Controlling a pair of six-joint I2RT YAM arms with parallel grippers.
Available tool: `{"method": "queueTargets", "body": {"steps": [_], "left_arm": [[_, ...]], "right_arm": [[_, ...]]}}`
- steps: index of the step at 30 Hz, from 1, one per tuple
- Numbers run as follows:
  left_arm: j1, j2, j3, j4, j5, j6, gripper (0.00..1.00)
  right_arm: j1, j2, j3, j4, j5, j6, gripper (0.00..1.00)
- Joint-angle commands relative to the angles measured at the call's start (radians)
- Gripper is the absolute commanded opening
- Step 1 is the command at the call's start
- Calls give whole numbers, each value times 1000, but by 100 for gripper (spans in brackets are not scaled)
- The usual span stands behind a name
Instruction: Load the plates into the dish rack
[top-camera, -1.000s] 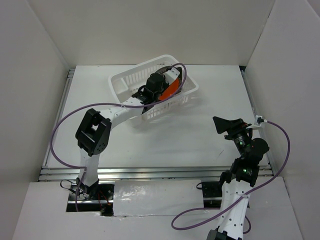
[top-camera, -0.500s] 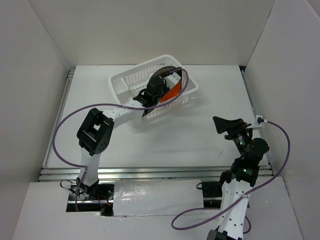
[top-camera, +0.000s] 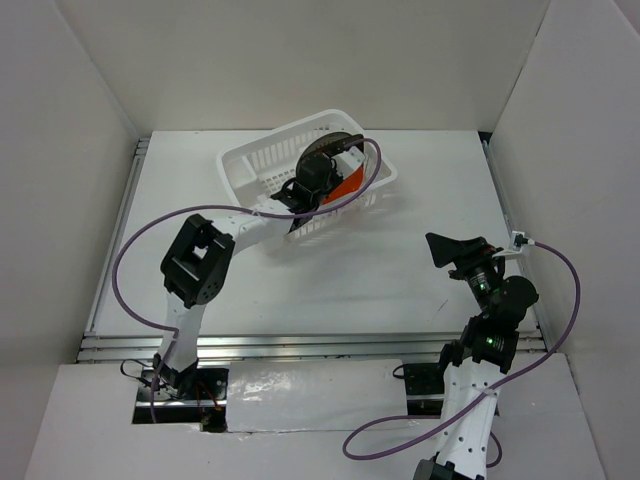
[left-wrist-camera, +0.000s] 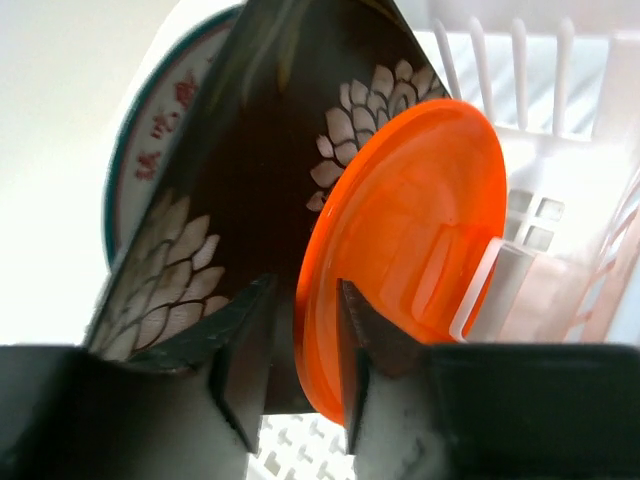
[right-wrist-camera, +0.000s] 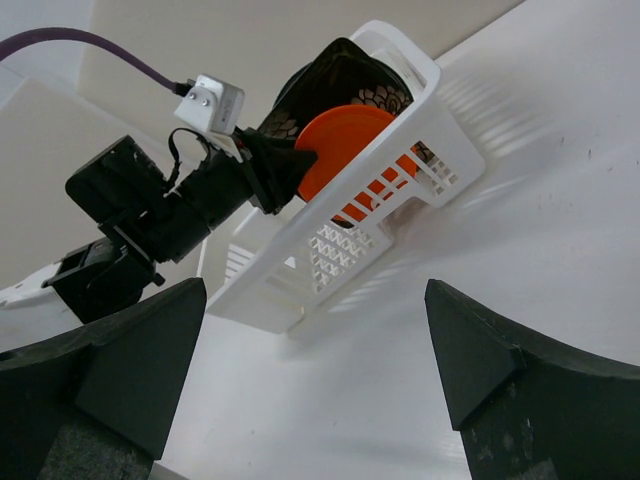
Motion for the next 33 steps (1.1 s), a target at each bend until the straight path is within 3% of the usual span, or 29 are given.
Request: {"method": "queueTargets", "body": {"steps": [1,16,19,20,27,30,33], "left_arm": [[-6,20,33,6,5,-19,46],[-9,-32,43,-10,-18,-42,56],[-8,-54,75,-38,-33,-65,62],[-7,-57,107,-52,-48,-71,69],[-11,-83,246,-158,-114,-104,77],[-33,-126,238,-170,-153,-97,92],[-81,-193,192,-173,-235,-94,98]], "right_arm": [[1,-2,7,19,12,-21,98],[2,7,8,25,9,-18,98],[2,9,10,23,6,-20,98],[2,9,13,22,6,-21,98],[1,7,13,16,3,-27,99],[2,19,10,16,10,-27,100],[2,36,4,38,-8,-12,100]]}}
